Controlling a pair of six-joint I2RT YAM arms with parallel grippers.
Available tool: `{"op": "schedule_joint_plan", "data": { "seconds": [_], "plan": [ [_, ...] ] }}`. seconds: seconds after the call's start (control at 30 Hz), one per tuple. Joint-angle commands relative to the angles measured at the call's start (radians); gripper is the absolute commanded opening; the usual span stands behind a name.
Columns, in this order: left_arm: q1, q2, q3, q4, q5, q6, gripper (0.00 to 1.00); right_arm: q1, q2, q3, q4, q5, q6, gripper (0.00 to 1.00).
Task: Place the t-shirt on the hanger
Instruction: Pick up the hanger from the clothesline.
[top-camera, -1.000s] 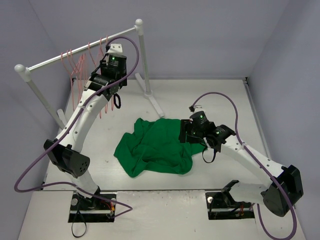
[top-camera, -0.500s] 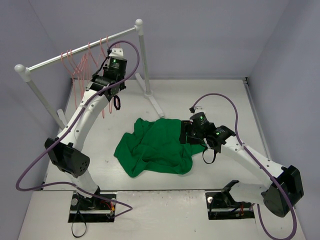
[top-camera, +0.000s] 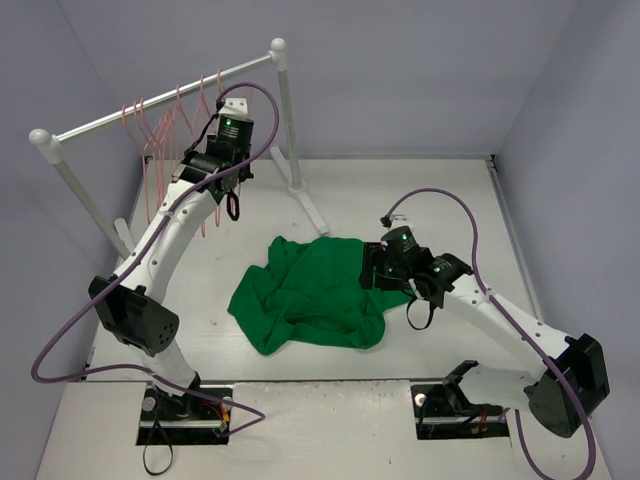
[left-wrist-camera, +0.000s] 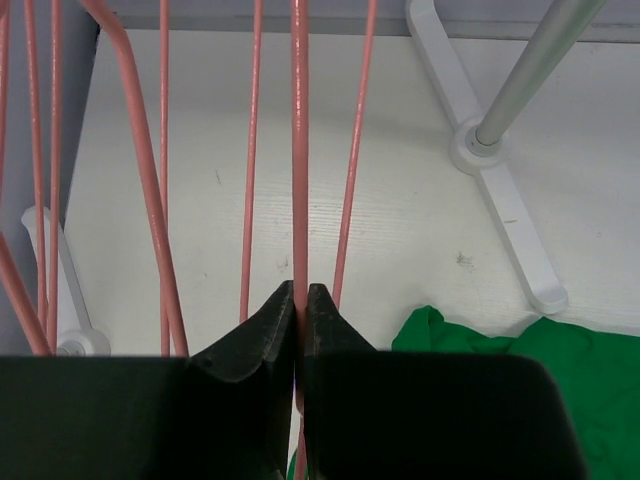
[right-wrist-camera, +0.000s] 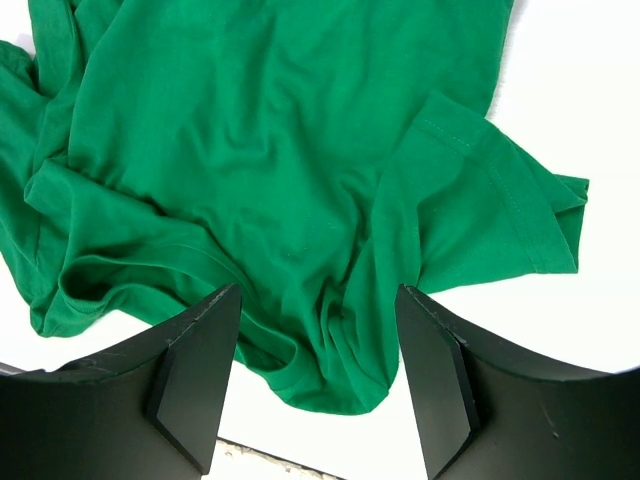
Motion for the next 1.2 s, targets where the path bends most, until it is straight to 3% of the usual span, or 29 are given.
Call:
{"op": "schedule_joint_plan", "data": {
  "seconds": [0.0, 0.27, 0.7, 1.17],
  "plan": [
    [0.008, -0.090, 0.040, 0.074, 0.012, 0.019, 0.00, 0.005, -0.036, 0.004, 0.016, 0.016, 0.013, 0.60],
    [0.006, -0.160, 0.042, 0.151, 0.007, 0.086, 0.00, 0.005, -0.036, 0.006, 0.017, 0.009, 0.009, 0.60],
    [0.006, -0.303, -0.125, 0.411, 0.084, 0.142, 0.00, 0.005, -0.027, 0.011, 0.017, -0.001, -0.003, 0.61],
    [0.005, -0.404, -0.166, 0.426, 0.186, 0.170, 0.00, 0.005, -0.037, -0.008, 0.017, 0.007, -0.004, 0.61]
  ]
}}
